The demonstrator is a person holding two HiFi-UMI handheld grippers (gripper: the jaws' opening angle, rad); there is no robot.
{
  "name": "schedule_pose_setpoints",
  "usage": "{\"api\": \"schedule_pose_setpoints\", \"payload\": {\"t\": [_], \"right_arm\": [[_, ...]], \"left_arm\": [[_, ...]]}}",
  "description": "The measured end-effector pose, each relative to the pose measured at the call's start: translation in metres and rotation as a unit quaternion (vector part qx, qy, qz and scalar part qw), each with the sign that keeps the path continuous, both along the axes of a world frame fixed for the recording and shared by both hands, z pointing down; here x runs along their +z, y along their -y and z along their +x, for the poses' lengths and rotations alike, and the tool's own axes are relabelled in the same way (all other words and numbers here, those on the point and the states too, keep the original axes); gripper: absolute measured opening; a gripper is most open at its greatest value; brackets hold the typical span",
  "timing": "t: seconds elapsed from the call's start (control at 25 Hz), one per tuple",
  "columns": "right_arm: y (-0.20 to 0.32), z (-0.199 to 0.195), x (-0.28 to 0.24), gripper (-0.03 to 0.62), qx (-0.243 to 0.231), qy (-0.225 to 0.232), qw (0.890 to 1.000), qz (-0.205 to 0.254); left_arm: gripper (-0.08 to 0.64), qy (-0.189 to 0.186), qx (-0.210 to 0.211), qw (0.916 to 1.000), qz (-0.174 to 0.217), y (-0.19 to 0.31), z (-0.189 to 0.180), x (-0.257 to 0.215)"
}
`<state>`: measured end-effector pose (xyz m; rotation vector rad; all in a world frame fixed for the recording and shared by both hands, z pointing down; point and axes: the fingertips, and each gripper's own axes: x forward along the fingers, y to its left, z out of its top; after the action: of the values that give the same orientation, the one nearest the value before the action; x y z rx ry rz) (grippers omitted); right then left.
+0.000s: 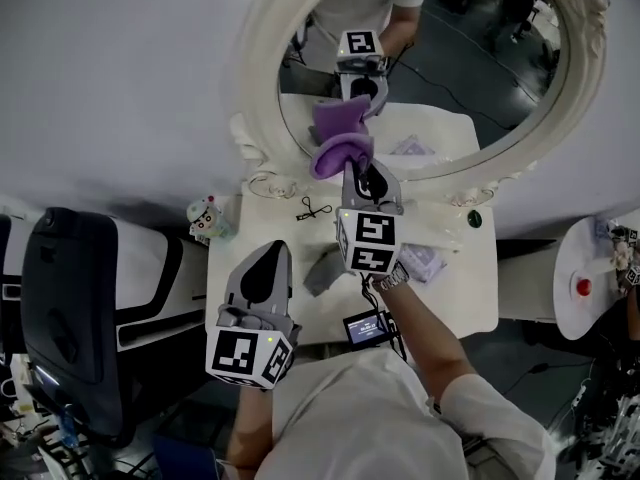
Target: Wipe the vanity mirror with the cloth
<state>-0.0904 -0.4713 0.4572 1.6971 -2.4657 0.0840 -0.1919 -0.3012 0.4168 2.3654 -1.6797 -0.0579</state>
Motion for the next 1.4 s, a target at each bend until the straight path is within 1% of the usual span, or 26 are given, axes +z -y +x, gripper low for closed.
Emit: {"api": "schedule_pose_setpoints", "payload": {"t": [0.12, 0.2, 0.28, 0.4, 0.52, 0.68, 0.84, 1.16, 1.4], "right_arm": [[0.007, -0.023, 0.013, 0.074, -0.002, 0.002, 1.0, -0.014], [0.013, -0.029, 0.019, 0.074, 0.002, 0.008, 1.0, -0.02], [0.017, -0.03, 0.021, 0.074, 0.01, 0.011, 1.0, -0.019], [0.022, -0.029, 0.021, 0.074, 0.013, 0.003, 1.0, -0.016], [0.024, -0.018, 0.022, 0.074, 0.011, -0.005, 1.0, -0.02], [0.028, 0.015, 0.024, 0.074, 0.017, -0.005, 1.0, -0.023], [0.03, 0.056, 0.024, 0.075, 0.027, -0.013, 0.999, -0.022], [0.037, 0.156, 0.027, 0.077, 0.066, -0.023, 0.997, -0.022], [0.04, 0.222, 0.031, 0.078, 0.093, -0.028, 0.995, -0.029]], "left_arm": [[0.0, 0.006, -0.01, 0.9999, -0.012, -0.007, -0.015, 0.01], [0.0, 0.004, -0.011, 0.9998, -0.018, -0.01, -0.016, 0.015], [0.0, 0.001, -0.009, 0.9997, -0.023, -0.011, -0.013, 0.02], [0.0, 0.0, -0.004, 0.9996, -0.028, -0.011, -0.006, 0.024], [0.0, 0.001, 0.003, 0.9995, -0.032, -0.007, 0.008, 0.026], [0.0, 0.004, 0.016, 0.9994, -0.031, 0.0, 0.037, 0.025], [0.0, 0.004, 0.033, 0.9989, -0.031, 0.008, 0.072, 0.025], [0.0, 0.0, 0.073, 0.9969, -0.03, 0.026, 0.148, 0.026], [0.0, 0.003, 0.114, 0.9931, -0.029, 0.028, 0.21, 0.028]]}}
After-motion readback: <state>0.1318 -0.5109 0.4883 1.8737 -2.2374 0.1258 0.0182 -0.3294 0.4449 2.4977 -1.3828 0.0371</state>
